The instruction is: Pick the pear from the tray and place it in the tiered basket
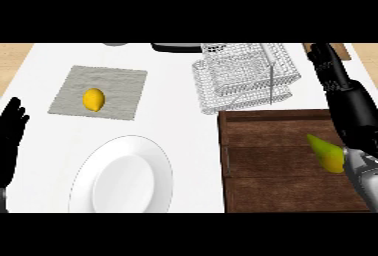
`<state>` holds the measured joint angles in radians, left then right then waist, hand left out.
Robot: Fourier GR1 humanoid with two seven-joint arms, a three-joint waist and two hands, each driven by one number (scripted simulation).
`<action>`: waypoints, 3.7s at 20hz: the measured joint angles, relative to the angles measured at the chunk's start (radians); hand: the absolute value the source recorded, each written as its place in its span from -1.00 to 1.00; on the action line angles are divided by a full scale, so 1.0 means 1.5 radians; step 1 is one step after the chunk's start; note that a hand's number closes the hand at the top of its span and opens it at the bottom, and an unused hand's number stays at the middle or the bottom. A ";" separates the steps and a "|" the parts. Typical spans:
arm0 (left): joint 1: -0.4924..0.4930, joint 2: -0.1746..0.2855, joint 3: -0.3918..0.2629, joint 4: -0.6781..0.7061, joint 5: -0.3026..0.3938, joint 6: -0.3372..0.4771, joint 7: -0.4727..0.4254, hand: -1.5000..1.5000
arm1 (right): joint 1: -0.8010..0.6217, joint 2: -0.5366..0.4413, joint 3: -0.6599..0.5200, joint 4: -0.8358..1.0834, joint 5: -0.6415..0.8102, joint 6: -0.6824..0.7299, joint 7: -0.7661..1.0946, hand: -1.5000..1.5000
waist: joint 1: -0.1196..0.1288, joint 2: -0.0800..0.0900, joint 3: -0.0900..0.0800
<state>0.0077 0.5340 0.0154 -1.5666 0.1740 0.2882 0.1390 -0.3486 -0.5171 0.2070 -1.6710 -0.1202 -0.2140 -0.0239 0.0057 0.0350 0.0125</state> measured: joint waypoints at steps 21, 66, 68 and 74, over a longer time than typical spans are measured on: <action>-0.075 -0.168 -0.177 0.099 0.023 -0.154 -0.144 0.00 | -0.086 -0.051 -0.027 0.236 -0.137 0.205 0.184 -1.00 | 0.002 -0.027 -0.015; -0.080 -0.229 -0.116 0.129 -0.042 -0.207 -0.147 0.00 | -0.078 -0.118 0.065 0.232 0.268 0.659 0.449 -1.00 | -0.002 -0.023 -0.008; -0.084 -0.234 -0.111 0.145 -0.047 -0.213 -0.153 0.00 | -0.070 -0.104 0.059 0.246 0.293 0.658 0.439 -1.00 | -0.002 -0.023 -0.008; -0.074 -0.238 -0.095 0.145 -0.057 -0.231 -0.167 0.00 | -0.051 -0.084 0.034 0.289 0.364 0.652 0.373 -1.00 | -0.001 -0.024 -0.009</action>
<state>-0.1038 0.1774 -0.1264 -1.3496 0.0888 -0.0578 -0.1111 -0.4249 -0.6436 0.2583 -1.2380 0.4261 0.7643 0.5362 0.0044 -0.0008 -0.0011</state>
